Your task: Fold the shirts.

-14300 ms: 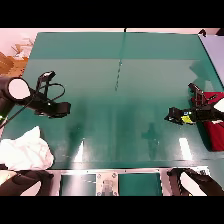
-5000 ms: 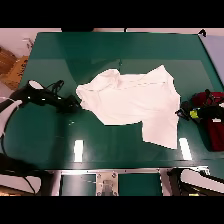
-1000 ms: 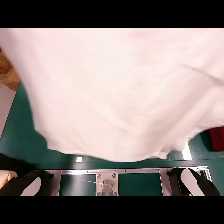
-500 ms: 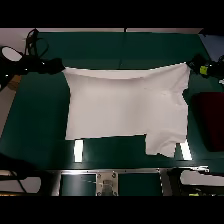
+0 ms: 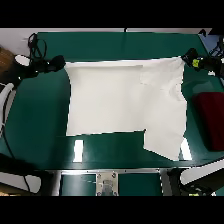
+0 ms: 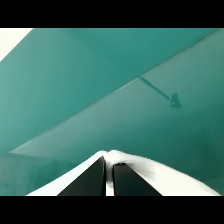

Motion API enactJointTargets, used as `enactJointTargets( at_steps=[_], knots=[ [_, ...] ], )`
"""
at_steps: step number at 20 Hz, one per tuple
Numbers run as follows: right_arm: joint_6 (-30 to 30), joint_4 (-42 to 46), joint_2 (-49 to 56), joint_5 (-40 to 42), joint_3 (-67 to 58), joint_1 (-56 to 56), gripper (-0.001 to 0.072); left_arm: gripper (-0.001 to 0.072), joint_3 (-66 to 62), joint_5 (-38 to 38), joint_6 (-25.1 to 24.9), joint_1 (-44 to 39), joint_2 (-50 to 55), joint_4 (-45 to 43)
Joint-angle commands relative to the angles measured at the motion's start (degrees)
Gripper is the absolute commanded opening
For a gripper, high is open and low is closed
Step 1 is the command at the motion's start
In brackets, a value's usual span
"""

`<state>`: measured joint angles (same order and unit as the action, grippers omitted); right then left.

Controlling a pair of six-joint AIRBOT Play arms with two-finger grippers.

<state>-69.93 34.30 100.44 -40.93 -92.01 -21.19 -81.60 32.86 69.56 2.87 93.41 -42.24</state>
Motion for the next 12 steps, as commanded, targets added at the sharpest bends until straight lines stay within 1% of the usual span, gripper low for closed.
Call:
enactJointTargets(
  at_steps=[1,5,7,9,12],
  knots=[
    [-0.07,-0.7,1.18,2.43,-2.56,0.02,0.0019,0.0022,-1.92,-2.73,-0.26,0.02,0.31,0.98],
    [-0.04,-0.7,1.22,3.67,-2.56,0.02,0.0019,0.0022,-3.39,-2.84,-0.68,0.02,0.31,0.92],
    [0.15,-0.31,1.31,2.25,-2.54,0.0,0.0019,0.0022,-3.37,-1.38,-0.68,0.02,0.66,-0.35],
    [0.07,3.85,1.31,-1.42,-2.54,-0.52,0.0019,0.0022,-3.3,1.92,-0.61,0.02,1.57,-2.64],
    [-0.59,10.1,1.27,-9.75,-2.54,-2.64,0.0017,0.0022,-2.73,8.28,-0.57,0.02,2.16,-6.56]
  ],
)
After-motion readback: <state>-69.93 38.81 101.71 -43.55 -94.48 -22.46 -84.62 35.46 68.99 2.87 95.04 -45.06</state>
